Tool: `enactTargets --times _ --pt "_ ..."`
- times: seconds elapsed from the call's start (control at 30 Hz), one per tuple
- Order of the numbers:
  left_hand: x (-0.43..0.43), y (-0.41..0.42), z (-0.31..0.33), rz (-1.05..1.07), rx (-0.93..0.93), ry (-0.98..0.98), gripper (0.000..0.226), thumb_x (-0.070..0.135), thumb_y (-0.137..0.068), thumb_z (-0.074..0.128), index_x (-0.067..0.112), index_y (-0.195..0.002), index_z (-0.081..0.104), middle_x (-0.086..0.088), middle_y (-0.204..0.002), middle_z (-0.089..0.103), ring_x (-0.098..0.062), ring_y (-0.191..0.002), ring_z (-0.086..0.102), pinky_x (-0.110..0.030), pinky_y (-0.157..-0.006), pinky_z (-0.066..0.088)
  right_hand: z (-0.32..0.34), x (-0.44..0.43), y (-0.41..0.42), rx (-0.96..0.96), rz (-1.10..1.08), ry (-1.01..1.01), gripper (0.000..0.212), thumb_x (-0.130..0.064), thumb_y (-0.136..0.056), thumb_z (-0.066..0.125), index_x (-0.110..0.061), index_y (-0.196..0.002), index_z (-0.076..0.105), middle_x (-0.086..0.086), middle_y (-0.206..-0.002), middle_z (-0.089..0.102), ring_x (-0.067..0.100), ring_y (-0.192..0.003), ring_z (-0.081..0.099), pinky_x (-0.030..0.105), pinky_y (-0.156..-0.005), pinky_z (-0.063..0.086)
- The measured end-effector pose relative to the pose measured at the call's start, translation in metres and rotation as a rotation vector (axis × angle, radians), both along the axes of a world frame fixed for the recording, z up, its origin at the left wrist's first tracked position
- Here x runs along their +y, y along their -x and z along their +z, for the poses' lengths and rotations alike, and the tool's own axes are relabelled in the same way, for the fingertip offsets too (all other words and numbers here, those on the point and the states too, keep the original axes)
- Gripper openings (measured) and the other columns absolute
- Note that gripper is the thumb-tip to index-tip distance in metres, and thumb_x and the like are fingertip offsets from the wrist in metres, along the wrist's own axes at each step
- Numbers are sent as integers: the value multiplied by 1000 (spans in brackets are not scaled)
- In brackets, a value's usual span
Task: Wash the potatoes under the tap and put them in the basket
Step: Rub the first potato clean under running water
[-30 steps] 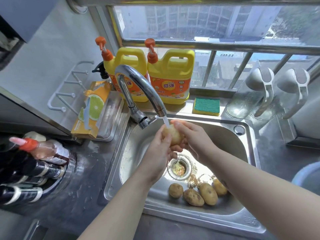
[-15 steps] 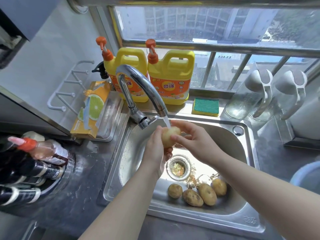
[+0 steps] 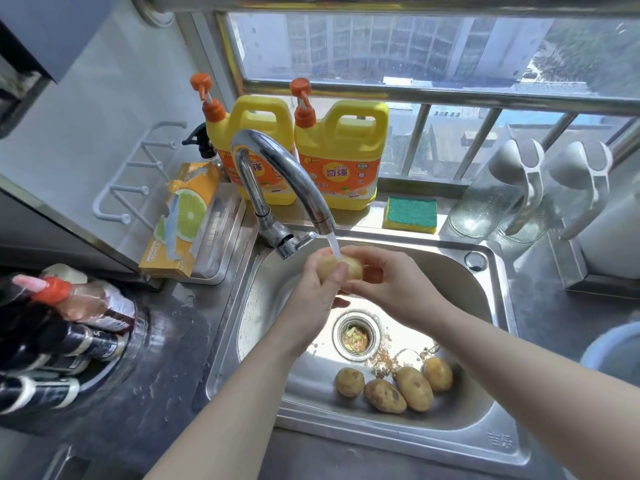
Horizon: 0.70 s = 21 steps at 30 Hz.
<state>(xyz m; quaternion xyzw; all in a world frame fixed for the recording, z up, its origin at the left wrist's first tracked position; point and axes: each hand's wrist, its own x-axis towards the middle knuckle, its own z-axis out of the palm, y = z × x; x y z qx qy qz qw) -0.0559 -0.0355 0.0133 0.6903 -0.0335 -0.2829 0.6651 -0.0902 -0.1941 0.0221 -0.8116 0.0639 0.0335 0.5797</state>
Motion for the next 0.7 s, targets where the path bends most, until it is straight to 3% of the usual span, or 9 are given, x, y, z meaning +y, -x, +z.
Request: enactTargets --times 0.07,0.17,0.27,0.4,0.53,0.7 --pt "-2 -1 -1 4 -19 1 56 48 -91 60 24 -139 45 -5 -117 68 -13 -91 69 -28 -75 52 2 0 2 -41 -24 27 43 -15 -80 85 -18 -121 71 -4 -105 77 6 -96 74 29 -92 59" --pt "-8 0 -1 104 -10 -16 39 41 -104 46 17 -133 52 -10 -104 67 -14 -70 64 -30 -64 53 4 2 6 -70 -42 47 46 -7 -80 84 -27 -119 70 -4 -106 76 5 -97 73 26 -91 58" --pt "-11 1 -1 249 123 40 36 31 -109 37 7 -123 60 -15 -90 64 -16 -57 57 -29 -53 48 3 3 8 -84 -36 31 50 -2 -79 82 -36 -113 67 -7 -106 75 1 -96 72 19 -89 56" --pt "-11 3 5 278 315 212 32 30 -105 46 7 -120 62 -12 -88 65 -14 -59 57 -25 -53 47 2 2 11 -81 -31 19 46 -1 -79 83 -23 -117 70 -3 -108 75 4 -98 72 22 -91 57" --pt "-14 4 2 145 109 62 51 51 -85 65 18 -124 58 -5 -97 71 -13 -72 59 -26 -61 48 3 6 13 -135 -9 103 50 -1 -77 84 -16 -122 69 -5 -106 75 5 -100 72 21 -94 55" --pt "-18 0 -4 156 -109 -97 49 56 -88 47 26 -126 52 0 -100 67 -15 -81 61 -38 -70 48 3 3 13 -95 -37 79 54 -8 -80 83 -18 -130 66 -9 -116 72 1 -106 68 14 -93 52"
